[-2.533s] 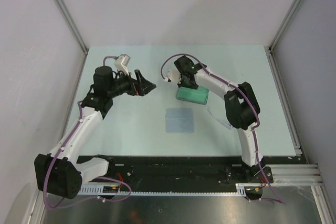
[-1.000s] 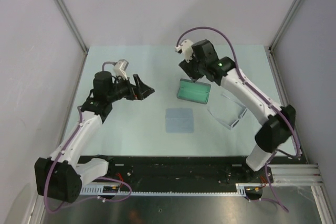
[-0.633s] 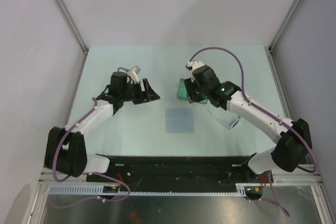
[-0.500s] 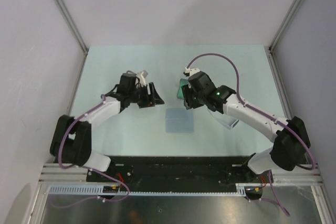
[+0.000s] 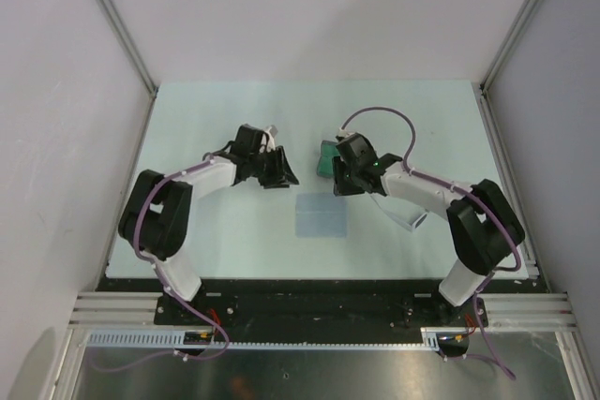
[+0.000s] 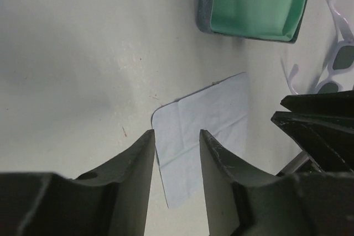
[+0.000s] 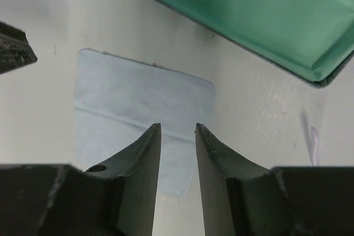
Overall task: Organize the sunglasses
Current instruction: Pick up the glasses cleaning cloth from the center of the board.
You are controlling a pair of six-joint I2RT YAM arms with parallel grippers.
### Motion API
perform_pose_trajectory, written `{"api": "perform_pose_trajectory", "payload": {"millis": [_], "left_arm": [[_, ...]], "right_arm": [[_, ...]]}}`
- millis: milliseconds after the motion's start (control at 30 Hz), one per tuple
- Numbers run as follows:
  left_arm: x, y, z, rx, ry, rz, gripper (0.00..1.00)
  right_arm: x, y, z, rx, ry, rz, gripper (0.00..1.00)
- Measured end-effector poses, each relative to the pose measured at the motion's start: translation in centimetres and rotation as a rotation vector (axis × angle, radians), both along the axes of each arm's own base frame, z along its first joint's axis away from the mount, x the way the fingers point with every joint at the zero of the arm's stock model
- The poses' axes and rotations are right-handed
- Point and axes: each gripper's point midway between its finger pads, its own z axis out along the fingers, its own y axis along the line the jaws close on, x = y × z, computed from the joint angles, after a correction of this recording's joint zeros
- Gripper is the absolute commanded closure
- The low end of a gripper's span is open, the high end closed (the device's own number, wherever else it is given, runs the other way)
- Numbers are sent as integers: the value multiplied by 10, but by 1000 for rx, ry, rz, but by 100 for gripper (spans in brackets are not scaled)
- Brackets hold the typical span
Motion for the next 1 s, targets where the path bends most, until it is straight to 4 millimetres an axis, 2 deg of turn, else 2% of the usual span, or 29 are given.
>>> {"api": "perform_pose_trajectory", "payload": {"millis": [167, 433, 600, 767, 1000], "left_arm": [[-3, -8, -15, 30, 25, -12, 62], [-10, -15, -36, 95, 44, -15, 64], [-8, -11, -39, 126, 33, 5, 60], [-6, -10, -43, 145, 33, 15, 63], [-2, -19, -44, 145, 21, 0, 67]], "right_arm": [[9, -2, -18, 9, 34, -31, 66], [15, -4, -35, 4, 57, -47, 65], [15, -5, -43, -7, 70, -50, 64], [14, -6, -51, -21, 84, -52, 64], [16, -8, -55, -29, 83, -59, 64]]}}
